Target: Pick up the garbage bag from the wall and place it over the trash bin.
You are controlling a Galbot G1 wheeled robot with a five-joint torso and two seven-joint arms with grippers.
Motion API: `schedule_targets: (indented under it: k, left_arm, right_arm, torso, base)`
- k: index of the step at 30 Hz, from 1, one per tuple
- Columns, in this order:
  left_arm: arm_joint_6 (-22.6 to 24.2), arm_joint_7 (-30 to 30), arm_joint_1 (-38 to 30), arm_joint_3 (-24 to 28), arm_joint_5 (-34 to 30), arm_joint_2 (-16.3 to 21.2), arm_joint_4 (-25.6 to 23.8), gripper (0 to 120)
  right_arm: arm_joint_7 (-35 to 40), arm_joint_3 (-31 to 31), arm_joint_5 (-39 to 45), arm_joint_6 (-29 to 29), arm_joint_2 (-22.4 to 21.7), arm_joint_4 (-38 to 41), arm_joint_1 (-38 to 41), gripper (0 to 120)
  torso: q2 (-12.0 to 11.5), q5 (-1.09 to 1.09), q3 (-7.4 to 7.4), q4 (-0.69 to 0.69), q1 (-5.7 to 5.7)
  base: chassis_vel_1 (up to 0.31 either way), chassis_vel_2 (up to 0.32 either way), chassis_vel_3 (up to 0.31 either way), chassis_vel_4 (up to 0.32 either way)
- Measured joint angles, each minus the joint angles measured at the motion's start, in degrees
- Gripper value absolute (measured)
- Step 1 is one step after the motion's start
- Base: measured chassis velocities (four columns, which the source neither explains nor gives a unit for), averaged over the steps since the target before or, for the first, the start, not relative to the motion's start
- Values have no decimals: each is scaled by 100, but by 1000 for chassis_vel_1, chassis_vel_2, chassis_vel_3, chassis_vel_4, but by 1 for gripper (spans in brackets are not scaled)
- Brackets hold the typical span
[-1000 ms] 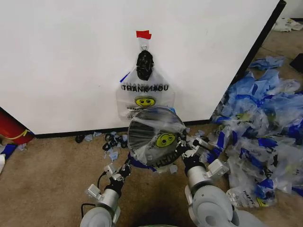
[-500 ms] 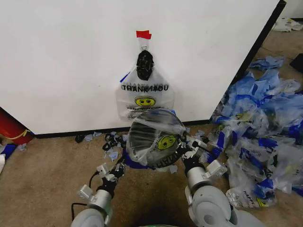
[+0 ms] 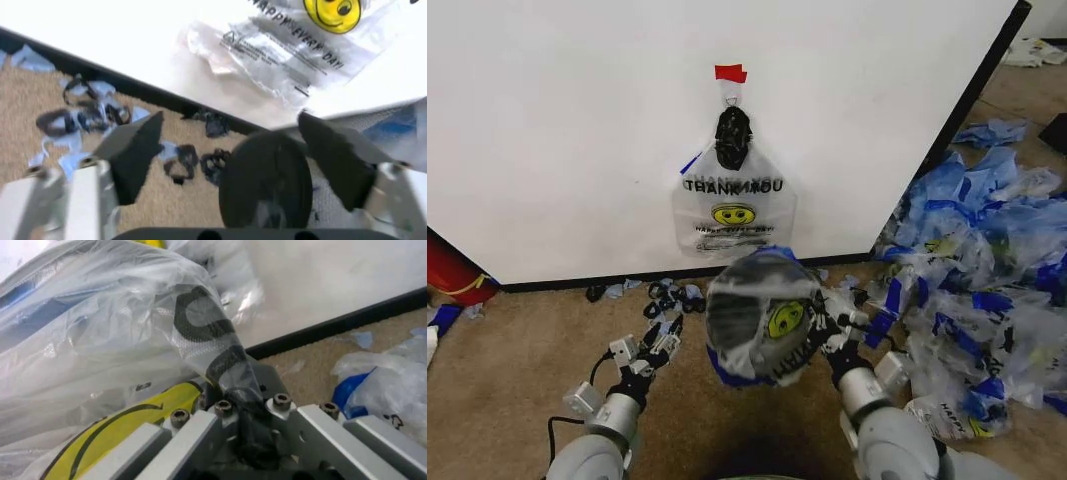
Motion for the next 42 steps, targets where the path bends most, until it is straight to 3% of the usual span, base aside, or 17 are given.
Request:
schedule_targets:
  k: [2, 10, 16, 26, 32, 34, 42]
  left_arm:
    - [-3, 19, -65, -16, 0, 102, 39, 96]
    - [-45, 271, -292, -31, -249, 669, 98, 98]
    - [-71, 996, -534, 87, -828, 1318, -12, 97]
    - [21, 2176, -947, 464, -1271, 2125, 39, 96]
    - [193, 2632, -1159, 766, -1577, 2361, 31, 96]
    - [245, 2699, -1158, 818, -1654, 2412, 18, 96]
    - [364, 2860, -1117, 978, -1834, 2588, 6, 95]
  right_arm:
    - [-200, -190, -113, 135, -157, -79, 2, 0]
    - [-819, -715, -513, 569, -422, -430, 90, 0]
    - [-1040, -1148, -758, 778, -536, -655, 248, 0]
    - [-1307, -1744, -715, 750, -722, -688, 606, 0]
    - [-1793, -2146, -660, 828, -773, -765, 1111, 0]
    - [-1942, -2240, -697, 866, -762, -808, 1267, 0]
    - [-2088, -2284, -780, 912, -783, -878, 1474, 0]
  torso:
    - [0, 0, 0, 0, 0]
    - [0, 0, 0, 0, 0]
    - [0, 1, 0, 0, 0]
    - [0, -1, 0, -1, 0]
    - [0, -3, 0, -3, 0]
    - [0, 3, 0, 3, 0]
    - [0, 1, 0, 0, 0]
  base:
    - [0, 0, 0, 0]
    - [0, 0, 0, 0]
    - [0, 0, 0, 0]
    - [0, 0, 0, 0]
    - [0, 0, 0, 0]
    - [0, 0, 0, 0]
    - [0, 0, 0, 0]
